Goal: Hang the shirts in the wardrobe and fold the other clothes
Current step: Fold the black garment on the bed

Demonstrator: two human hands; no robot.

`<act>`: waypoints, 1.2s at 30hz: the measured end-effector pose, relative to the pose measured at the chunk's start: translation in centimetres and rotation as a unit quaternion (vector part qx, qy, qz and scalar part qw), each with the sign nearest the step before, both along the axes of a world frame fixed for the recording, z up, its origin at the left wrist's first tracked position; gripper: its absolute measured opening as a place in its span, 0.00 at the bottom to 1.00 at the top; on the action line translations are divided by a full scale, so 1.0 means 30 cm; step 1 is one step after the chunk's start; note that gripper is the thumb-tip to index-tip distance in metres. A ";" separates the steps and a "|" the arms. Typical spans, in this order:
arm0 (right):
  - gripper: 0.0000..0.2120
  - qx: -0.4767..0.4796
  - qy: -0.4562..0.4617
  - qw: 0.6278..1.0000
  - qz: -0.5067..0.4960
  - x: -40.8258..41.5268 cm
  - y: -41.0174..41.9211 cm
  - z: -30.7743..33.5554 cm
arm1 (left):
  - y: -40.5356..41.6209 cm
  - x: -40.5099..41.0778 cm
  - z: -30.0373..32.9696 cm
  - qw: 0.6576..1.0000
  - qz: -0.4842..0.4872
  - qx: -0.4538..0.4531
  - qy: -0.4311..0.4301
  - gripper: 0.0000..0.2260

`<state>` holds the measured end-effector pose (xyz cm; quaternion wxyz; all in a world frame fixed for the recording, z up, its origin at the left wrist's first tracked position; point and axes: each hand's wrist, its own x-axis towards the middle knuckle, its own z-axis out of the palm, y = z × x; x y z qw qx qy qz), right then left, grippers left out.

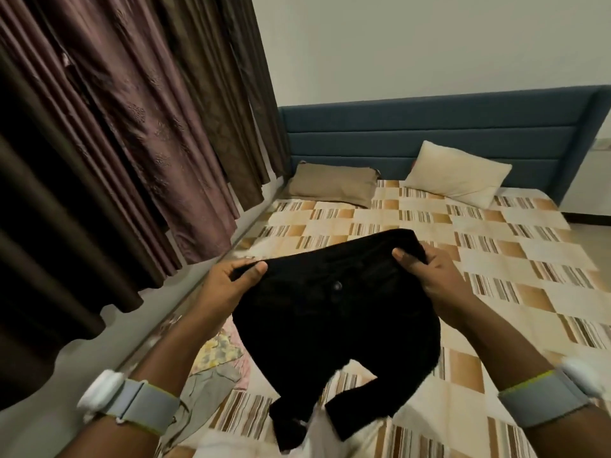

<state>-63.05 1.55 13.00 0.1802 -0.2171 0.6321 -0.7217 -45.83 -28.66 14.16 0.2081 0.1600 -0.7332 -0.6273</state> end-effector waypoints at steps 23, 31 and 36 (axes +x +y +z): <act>0.15 0.116 0.118 0.986 0.020 0.231 -0.165 -0.119 | 0.217 -0.111 -0.090 0.909 -0.203 -0.348 -0.107 0.17; 0.51 0.283 0.104 0.943 0.139 0.451 -0.184 -0.569 | 0.167 -0.112 0.025 0.950 -0.236 -0.202 0.021 0.08; 0.64 0.431 0.126 0.891 0.066 0.582 -0.503 -0.893 | 0.116 -0.097 0.074 0.986 -0.149 -0.049 0.052 0.02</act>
